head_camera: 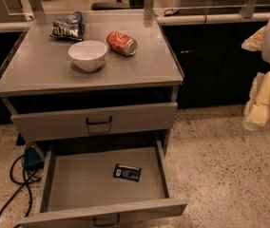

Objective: Pick rxbar blueberry from middle drawer and place on counter

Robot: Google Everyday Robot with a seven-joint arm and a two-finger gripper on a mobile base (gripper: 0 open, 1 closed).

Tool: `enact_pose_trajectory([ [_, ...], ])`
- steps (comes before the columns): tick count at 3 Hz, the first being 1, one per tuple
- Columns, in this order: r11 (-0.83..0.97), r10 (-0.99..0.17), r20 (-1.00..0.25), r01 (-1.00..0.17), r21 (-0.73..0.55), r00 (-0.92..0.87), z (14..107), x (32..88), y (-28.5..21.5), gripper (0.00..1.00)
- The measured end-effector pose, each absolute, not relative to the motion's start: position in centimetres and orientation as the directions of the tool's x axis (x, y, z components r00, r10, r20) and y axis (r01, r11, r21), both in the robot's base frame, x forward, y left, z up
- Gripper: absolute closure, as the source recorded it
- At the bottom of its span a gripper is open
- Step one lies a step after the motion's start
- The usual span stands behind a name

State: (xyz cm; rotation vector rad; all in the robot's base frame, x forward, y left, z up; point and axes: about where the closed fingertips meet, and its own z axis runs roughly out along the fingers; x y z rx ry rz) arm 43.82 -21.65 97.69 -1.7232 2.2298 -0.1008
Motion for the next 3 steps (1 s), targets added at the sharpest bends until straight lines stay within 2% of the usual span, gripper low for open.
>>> enact_pose_trajectory([
  [2,0.271,-0.948,-0.229,-0.938,-0.217,-0.221,95.3,43.3,-21.7,0.00],
  [3,0.258,-0.933,-0.292,-0.957,-0.131,-0.212,88.6,42.1,-20.8,0.00],
])
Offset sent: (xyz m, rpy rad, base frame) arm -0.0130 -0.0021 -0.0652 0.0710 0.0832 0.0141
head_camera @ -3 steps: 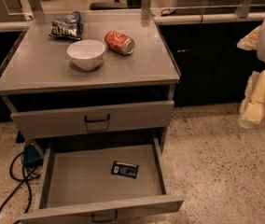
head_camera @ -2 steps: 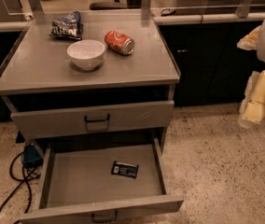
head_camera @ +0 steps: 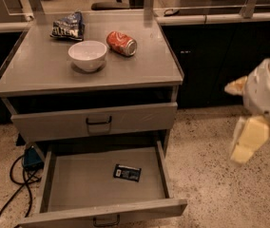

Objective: Pick rxbar blueberry from middle drawer and place on counter

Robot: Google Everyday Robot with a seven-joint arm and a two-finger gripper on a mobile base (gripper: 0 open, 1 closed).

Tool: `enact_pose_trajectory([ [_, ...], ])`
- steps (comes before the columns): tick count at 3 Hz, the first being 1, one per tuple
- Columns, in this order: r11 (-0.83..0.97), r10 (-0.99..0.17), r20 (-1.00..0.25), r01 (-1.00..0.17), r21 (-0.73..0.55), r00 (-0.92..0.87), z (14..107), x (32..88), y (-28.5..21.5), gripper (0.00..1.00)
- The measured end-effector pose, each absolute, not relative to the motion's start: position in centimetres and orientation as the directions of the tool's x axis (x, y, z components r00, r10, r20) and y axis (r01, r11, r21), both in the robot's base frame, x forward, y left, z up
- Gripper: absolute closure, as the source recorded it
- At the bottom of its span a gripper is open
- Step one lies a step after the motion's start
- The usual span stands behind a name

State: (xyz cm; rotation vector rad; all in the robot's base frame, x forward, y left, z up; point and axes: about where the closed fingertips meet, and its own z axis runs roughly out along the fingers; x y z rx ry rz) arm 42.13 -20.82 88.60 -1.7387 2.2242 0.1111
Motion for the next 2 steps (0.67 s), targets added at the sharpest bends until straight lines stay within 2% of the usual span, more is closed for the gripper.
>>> enact_pose_trajectory([
  [1,0.199,-0.919,-0.361,-0.978,-0.067,-0.162,80.6,40.8,-18.1,0.00],
  [2,0.103,-0.916,-0.397,-0.991,-0.085,-0.061,74.7,39.8,-14.1,0.00],
])
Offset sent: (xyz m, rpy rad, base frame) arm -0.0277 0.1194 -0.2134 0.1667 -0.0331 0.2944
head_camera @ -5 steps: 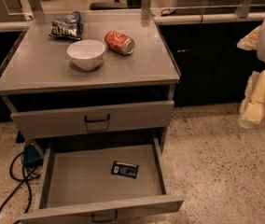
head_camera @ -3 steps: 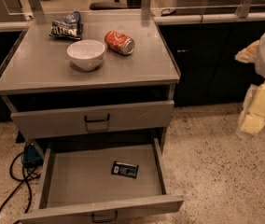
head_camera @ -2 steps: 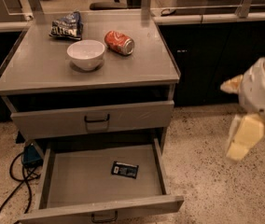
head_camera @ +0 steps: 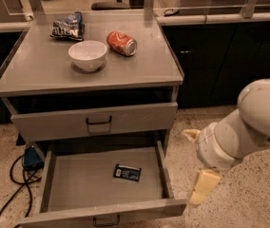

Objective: Pick rxbar blueberry from middle drawer and place on counter

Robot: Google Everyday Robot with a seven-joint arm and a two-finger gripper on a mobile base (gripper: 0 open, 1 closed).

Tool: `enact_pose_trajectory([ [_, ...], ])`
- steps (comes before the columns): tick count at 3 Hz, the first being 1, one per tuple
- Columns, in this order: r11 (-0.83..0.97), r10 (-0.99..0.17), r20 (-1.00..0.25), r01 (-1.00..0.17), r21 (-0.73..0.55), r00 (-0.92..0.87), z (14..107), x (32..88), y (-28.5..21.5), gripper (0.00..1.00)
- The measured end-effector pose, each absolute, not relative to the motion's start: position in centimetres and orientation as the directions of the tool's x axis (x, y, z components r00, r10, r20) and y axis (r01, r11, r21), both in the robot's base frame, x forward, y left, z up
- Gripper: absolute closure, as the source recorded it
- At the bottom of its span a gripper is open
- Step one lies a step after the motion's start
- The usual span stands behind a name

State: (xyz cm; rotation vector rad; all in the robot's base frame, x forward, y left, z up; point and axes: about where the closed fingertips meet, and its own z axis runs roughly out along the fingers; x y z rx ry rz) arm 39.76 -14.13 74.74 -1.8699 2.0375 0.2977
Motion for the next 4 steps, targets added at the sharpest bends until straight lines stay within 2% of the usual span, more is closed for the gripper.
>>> enact_pose_trajectory([
  [1,0.112,-0.915,-0.400,-0.986,-0.123,-0.054,74.4,40.5,-13.8,0.00],
  [2,0.140,-0.908,-0.409,-0.985,-0.102,-0.087,73.5,39.5,-14.2,0.00],
  [4,0.139,-0.875,-0.484,-0.963,-0.230,-0.011,66.6,44.4,-9.7,0.00],
])
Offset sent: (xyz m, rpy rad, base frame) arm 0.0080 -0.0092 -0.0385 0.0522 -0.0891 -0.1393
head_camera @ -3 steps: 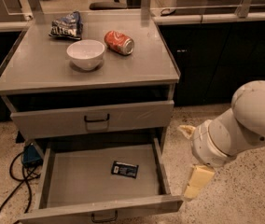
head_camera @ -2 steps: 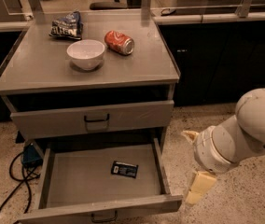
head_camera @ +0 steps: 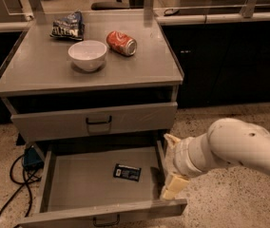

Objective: Pick rxbar blueberry from middle drawer and place on counter

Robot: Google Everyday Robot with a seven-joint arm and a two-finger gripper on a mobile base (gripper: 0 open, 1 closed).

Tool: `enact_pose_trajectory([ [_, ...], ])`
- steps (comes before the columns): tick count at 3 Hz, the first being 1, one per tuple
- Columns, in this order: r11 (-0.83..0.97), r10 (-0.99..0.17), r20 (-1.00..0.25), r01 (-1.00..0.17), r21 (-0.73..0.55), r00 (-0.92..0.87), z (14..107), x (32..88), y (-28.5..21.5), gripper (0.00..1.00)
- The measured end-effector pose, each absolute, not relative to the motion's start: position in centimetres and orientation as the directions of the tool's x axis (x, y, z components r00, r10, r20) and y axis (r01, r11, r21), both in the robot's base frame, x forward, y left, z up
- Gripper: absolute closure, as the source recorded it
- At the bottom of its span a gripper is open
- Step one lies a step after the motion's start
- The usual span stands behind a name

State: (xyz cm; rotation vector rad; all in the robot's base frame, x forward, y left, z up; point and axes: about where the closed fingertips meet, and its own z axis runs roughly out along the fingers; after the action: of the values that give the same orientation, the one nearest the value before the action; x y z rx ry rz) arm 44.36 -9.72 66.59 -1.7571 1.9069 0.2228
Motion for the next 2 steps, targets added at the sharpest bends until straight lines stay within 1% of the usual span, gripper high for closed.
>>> enact_pose_trajectory([
  [1,0.175,-0.868,-0.496,-0.939,-0.296,-0.005,67.48,46.26,-9.72,0.00],
  [2,0.175,-0.868,-0.496,-0.939,-0.296,-0.005,67.48,46.26,-9.72,0.00],
])
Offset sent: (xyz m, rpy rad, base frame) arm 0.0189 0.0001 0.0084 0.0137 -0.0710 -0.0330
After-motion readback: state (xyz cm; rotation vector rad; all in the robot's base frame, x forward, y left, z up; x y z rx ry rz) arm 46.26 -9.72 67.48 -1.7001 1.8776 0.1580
